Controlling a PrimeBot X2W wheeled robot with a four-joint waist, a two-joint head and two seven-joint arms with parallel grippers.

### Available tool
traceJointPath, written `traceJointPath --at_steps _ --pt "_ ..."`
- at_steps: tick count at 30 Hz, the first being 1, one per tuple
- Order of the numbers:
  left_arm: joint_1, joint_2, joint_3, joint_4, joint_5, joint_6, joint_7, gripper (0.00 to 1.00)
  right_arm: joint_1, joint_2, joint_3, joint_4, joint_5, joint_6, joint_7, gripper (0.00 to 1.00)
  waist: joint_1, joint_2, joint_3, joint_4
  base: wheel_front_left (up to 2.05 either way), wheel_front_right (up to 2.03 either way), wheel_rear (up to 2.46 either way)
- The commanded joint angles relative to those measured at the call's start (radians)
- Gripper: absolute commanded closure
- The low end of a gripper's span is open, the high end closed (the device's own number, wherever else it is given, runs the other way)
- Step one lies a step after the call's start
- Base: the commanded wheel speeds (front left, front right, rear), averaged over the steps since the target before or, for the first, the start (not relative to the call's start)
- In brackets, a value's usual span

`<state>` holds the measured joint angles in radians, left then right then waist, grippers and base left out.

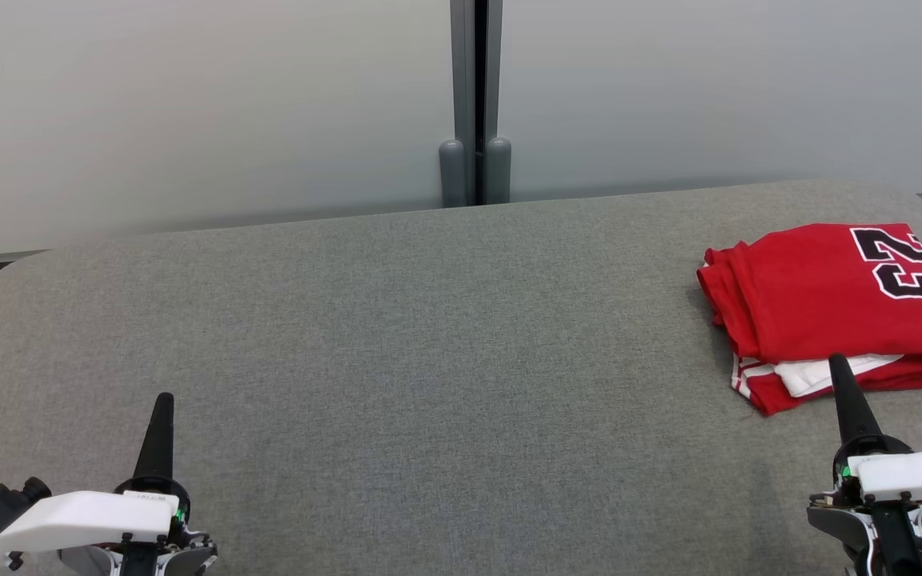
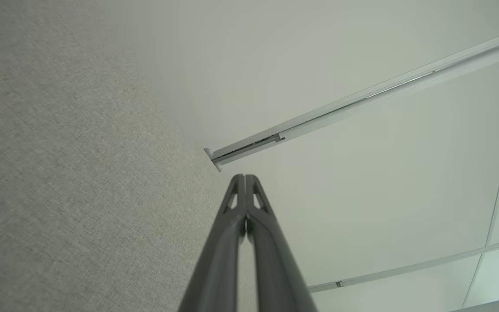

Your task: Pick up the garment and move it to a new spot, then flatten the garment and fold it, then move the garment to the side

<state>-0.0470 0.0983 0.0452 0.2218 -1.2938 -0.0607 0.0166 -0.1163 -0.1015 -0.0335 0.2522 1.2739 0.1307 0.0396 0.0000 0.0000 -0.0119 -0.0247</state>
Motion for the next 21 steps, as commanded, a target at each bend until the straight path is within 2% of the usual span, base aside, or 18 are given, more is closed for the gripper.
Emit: traceJointPath --at_steps 1,21 --pt "-0.022 0.002 0.010 -0.005 -0.020 -0.008 0.005 1.00 0.001 0.000 -0.010 -0.009 0.024 0.000 0.006 1.00 0.0000 0.0000 0.000 0.001 0.00 0.00 0.00" --pt "-0.044 -0.021 0.038 0.008 -0.154 -0.039 0.047 1.00 0.004 0.023 -0.043 -0.010 0.165 0.000 0.039 1.00 0.0000 0.0000 0.006 0.010 0.00 0.00 0.00"
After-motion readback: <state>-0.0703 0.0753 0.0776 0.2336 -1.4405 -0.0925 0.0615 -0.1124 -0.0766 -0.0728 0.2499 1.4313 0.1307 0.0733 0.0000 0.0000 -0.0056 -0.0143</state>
